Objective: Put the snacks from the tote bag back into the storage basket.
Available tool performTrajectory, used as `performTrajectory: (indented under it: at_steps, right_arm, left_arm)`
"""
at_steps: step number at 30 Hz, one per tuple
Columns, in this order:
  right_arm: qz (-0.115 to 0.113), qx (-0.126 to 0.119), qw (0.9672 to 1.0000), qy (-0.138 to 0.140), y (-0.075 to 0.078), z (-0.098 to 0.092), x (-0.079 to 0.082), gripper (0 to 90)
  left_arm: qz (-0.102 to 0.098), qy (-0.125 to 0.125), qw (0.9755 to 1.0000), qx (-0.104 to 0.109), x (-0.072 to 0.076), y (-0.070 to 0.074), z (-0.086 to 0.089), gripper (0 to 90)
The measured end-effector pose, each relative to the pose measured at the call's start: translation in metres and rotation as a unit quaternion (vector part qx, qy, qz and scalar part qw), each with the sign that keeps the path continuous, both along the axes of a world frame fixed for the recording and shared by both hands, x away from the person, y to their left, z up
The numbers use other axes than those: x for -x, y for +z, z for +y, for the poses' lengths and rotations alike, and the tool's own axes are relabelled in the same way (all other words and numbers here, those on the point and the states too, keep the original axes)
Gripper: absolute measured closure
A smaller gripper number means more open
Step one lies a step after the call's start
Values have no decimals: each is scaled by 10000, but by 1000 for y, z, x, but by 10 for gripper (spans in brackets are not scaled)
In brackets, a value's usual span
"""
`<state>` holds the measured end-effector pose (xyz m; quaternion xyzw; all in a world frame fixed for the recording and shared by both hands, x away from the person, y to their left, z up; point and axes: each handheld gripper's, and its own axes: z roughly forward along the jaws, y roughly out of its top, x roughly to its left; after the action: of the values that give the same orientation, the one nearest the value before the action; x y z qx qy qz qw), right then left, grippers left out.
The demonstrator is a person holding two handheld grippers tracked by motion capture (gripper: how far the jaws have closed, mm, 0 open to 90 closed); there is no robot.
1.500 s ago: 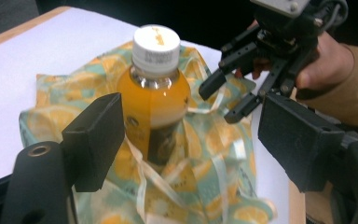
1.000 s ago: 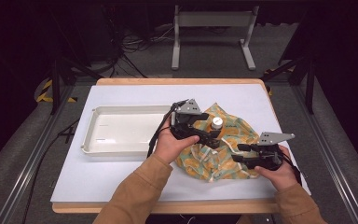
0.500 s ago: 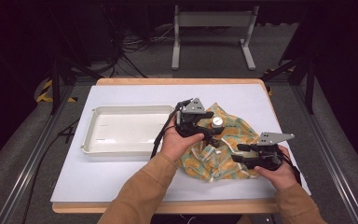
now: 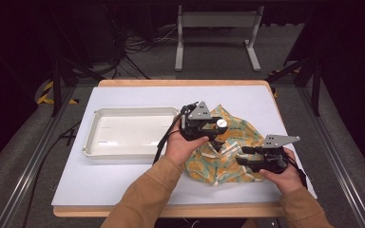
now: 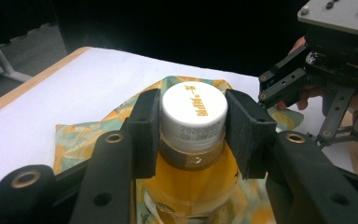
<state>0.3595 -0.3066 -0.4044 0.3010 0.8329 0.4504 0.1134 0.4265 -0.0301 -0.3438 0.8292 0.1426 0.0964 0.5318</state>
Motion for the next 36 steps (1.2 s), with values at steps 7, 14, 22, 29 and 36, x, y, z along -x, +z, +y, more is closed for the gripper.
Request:
performTrajectory:
  at_steps: [7,14,22,29,36]
  right_arm:
    - [-21,-26,10000,-10,1,-1,0,475]
    - [-108,-120,9999,-52,8,-4,2,475]
    - [-140,-137,9998,-72,9,-6,3,475]
    - [-207,-171,9996,-91,12,-7,5,475]
    - [-308,-211,9992,-142,15,-8,7,488]
  left_arm:
    - [-85,-10,9999,-124,3,3,-1,584]
    - [-218,-15,9997,-140,5,11,-2,585]
    - [-317,-12,9995,-42,8,26,-1,585]
    - [-365,-34,9993,38,9,40,1,585]
    - [-445,-48,9989,115,11,53,4,585]
